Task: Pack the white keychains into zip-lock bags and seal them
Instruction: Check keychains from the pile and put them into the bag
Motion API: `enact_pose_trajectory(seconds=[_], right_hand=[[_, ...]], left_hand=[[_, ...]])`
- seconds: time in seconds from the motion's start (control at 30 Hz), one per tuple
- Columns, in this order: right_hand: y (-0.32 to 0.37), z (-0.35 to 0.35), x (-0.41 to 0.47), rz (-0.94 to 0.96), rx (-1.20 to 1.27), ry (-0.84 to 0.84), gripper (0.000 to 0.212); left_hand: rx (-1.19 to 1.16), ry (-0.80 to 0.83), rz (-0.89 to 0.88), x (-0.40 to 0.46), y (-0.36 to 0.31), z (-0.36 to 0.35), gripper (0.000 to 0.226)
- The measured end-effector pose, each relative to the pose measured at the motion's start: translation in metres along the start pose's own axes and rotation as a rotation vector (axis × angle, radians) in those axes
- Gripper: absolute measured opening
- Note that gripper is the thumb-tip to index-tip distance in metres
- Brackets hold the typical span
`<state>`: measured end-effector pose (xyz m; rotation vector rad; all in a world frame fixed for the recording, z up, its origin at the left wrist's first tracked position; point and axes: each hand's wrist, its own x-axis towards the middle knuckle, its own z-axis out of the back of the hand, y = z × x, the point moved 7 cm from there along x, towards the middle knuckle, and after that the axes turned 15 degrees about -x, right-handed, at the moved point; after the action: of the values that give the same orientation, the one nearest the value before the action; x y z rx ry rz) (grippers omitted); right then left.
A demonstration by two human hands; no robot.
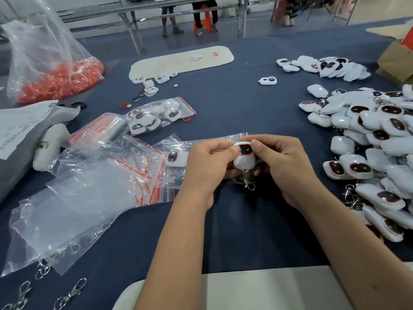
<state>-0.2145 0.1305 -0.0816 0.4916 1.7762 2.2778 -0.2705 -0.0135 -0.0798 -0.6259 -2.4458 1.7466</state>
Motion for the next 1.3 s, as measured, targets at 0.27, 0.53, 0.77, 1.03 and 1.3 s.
enact_pose_trajectory(seconds=[0.27, 0.53, 0.77, 1.03, 1.3], right_hand=[[-0.003, 0.004, 0.001, -0.002, -0.037, -0.076, 0.021], [0.0, 0.003, -0.001, 0.017, 0.002, -0.079, 0.02], [0.002, 0.002, -0.001, 0.032, -0.069, -0.081, 0.014], [-0.015, 0.017, 0.011, -0.254, 0.036, -0.33, 0.022], [-0.018, 0.008, 0.051, -0.319, 0.132, -0.169, 0.083]], left_hand=[[-0.022, 0.002, 0.025, -0.001, 0.001, -0.001, 0.01], [-0.054, 0.014, -0.013, -0.002, 0.0, -0.002, 0.013], [-0.098, 0.001, -0.074, 0.0, -0.001, -0.003, 0.012], [0.038, -0.158, -0.161, 0.004, 0.0, 0.001, 0.009], [0.096, -0.148, -0.183, 0.007, 0.002, -0.001, 0.011]])
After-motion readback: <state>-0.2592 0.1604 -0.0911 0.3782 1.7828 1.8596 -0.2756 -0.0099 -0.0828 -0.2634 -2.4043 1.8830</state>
